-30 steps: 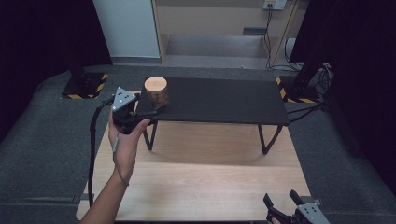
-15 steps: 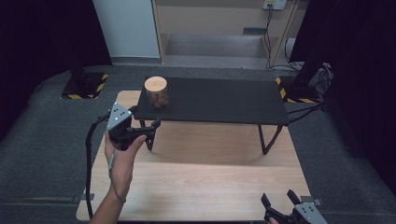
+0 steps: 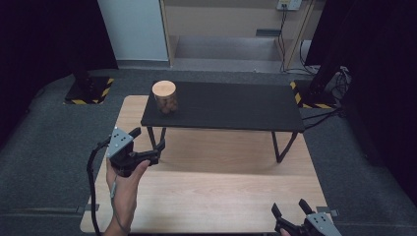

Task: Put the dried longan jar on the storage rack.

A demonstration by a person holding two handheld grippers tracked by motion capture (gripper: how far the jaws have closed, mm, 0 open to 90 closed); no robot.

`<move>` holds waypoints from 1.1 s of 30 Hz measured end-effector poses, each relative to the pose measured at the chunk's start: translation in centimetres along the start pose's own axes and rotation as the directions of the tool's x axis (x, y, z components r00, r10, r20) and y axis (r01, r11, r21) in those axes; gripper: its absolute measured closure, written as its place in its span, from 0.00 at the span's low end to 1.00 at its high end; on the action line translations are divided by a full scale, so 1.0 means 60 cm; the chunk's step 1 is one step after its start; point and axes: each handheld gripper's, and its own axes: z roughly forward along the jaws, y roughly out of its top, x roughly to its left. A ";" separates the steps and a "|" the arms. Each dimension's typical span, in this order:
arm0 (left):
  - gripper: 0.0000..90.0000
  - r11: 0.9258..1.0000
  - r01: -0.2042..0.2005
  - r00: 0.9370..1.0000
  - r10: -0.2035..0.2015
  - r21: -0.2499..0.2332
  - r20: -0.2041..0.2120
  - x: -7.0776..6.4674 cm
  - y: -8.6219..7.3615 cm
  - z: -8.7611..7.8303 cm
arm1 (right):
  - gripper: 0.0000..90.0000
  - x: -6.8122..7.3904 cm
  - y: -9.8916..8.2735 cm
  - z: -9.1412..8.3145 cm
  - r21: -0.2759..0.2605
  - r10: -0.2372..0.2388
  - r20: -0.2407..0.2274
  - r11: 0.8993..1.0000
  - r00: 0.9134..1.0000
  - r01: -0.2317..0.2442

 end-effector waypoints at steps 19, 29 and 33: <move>0.07 0.993 0.089 0.996 -0.089 0.075 -0.007 0.000 -0.097 -0.027 | 0.05 0.002 -0.001 0.001 0.001 -0.004 -0.004 1.000 1.000 0.005; 0.07 0.992 0.089 0.996 -0.088 0.090 -0.015 -0.002 -0.130 -0.042 | 0.04 0.003 -0.001 0.003 0.004 -0.005 -0.003 1.000 1.000 0.005; 0.07 0.992 0.084 0.996 -0.083 0.093 -0.014 -0.006 -0.138 -0.051 | 0.04 0.004 -0.001 0.005 0.004 -0.005 -0.001 1.000 1.000 0.005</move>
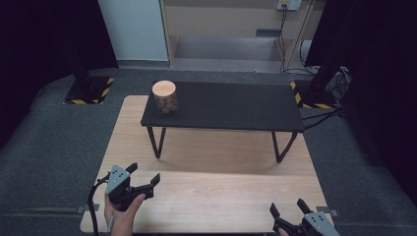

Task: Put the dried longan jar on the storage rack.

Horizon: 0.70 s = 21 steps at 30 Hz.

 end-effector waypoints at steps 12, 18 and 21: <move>0.07 1.000 -0.002 1.000 0.002 0.007 0.005 -0.002 -0.027 -0.015 | 0.04 0.002 0.001 0.003 0.001 -0.001 -0.002 1.000 1.000 0.001; 0.07 1.000 0.008 1.000 -0.008 0.020 0.001 0.001 -0.042 -0.021 | 0.04 0.002 0.001 0.002 -0.004 -0.002 -0.001 1.000 1.000 0.002; 0.07 1.000 0.011 1.000 -0.011 0.022 -0.006 0.002 -0.049 -0.027 | 0.04 0.002 0.001 0.002 -0.005 -0.002 0.000 1.000 1.000 0.002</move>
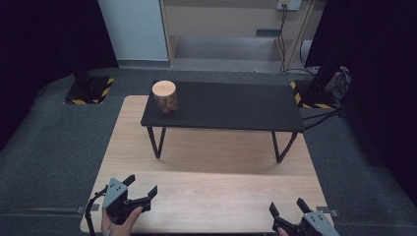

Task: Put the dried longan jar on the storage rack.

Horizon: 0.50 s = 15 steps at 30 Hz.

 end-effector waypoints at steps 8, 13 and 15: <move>0.07 1.000 0.005 1.000 -0.005 0.005 -0.008 0.009 -0.015 -0.016 | 0.04 0.002 0.001 0.002 0.002 -0.002 0.001 1.000 1.000 0.002; 0.07 1.000 0.002 1.000 -0.002 -0.001 -0.014 0.010 -0.020 -0.022 | 0.04 0.003 0.003 0.005 0.002 -0.003 0.002 1.000 1.000 0.003; 0.07 1.000 -0.001 1.000 0.001 0.000 -0.015 0.010 -0.022 -0.024 | 0.04 0.004 0.003 0.007 0.003 -0.003 0.002 1.000 1.000 0.003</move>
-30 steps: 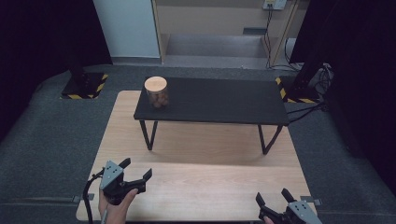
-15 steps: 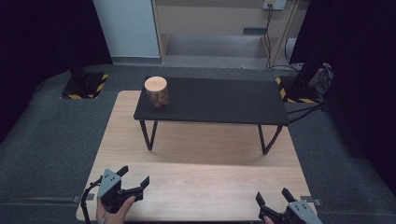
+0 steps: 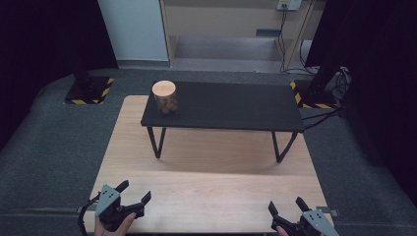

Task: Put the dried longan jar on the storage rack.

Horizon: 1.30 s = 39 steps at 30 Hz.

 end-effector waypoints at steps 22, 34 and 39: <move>0.06 0.999 -0.033 0.999 0.032 -0.013 -0.033 -0.008 -0.008 0.001 | 0.04 -0.002 0.002 0.006 -0.021 0.007 0.006 1.000 1.000 -0.007; 0.07 1.000 -0.017 0.999 0.017 -0.008 -0.038 -0.004 -0.011 0.001 | 0.04 -0.004 0.002 0.010 -0.018 0.013 0.007 1.000 1.000 -0.013; 0.07 1.000 -0.013 0.999 0.012 -0.005 -0.040 -0.004 -0.007 0.001 | 0.04 -0.005 0.001 0.012 -0.015 0.020 0.006 1.000 1.000 -0.020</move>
